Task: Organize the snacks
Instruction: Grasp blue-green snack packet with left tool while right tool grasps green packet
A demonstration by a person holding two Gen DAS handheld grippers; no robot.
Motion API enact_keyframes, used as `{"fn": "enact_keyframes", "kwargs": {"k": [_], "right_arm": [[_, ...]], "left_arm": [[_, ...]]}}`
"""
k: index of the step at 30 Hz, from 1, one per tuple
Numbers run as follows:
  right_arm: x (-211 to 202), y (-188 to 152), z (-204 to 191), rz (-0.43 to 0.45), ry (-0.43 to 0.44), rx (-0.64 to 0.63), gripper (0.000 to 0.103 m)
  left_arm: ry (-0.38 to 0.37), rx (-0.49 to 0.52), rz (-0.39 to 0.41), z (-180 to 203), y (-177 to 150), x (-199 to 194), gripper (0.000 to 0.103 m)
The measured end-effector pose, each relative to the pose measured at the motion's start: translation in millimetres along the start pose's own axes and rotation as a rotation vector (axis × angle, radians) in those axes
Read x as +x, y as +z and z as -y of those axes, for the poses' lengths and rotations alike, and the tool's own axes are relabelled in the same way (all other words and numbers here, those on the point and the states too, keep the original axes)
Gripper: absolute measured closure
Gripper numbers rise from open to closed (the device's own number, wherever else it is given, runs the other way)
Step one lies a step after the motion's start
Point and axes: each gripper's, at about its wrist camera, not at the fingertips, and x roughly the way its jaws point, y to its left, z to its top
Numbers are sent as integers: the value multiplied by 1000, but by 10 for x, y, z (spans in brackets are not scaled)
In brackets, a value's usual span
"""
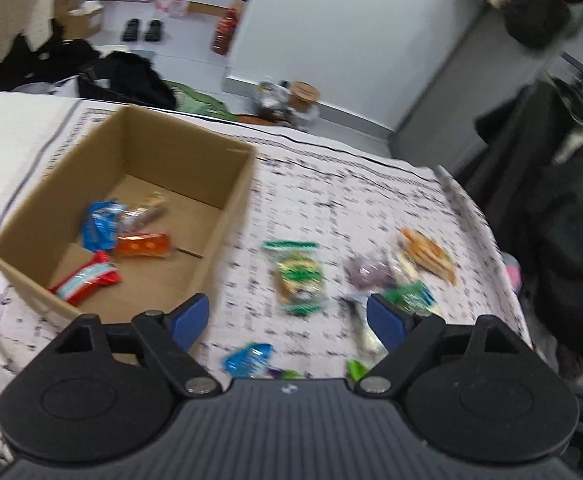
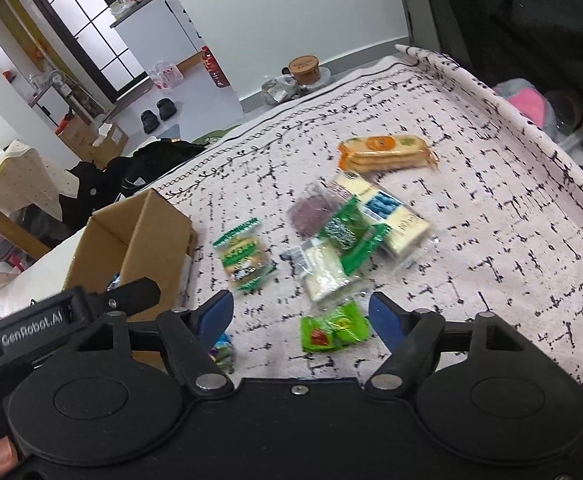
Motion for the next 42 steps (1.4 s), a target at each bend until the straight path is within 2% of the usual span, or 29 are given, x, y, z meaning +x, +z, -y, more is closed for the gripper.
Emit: {"fn": "enact_keyframes", "kwargs": {"k": [3,5,8,21,30,39,41,42], "right_arm": [[40,-18,90,-9,-1,16,33],[81,-36,140,-14,3,22,33],[152,-69,205,-24,9,33,33],[399,-107,317,-79,57,75,33],[576,-98,324,-111,79,75,34],[726,-92,323,-146,87,72,37],[757,-101,306,-156,78,65,38],[770,-105,302,-162,76,63,38]], "left_arm": [[-24,36,-21,119,-78,44,22],[-35,45,-45,156,-120,95,31],[-29,58,-83,198,-184,192,36],[67,82,-176,234,-335,568,42],[166,86,-216,200,-381,829,48],[221,78,-248,131,-407,1014,63],[227,83,-245,134,-405,1018,72],[226,84,-246,136,-405,1018,72]]}}
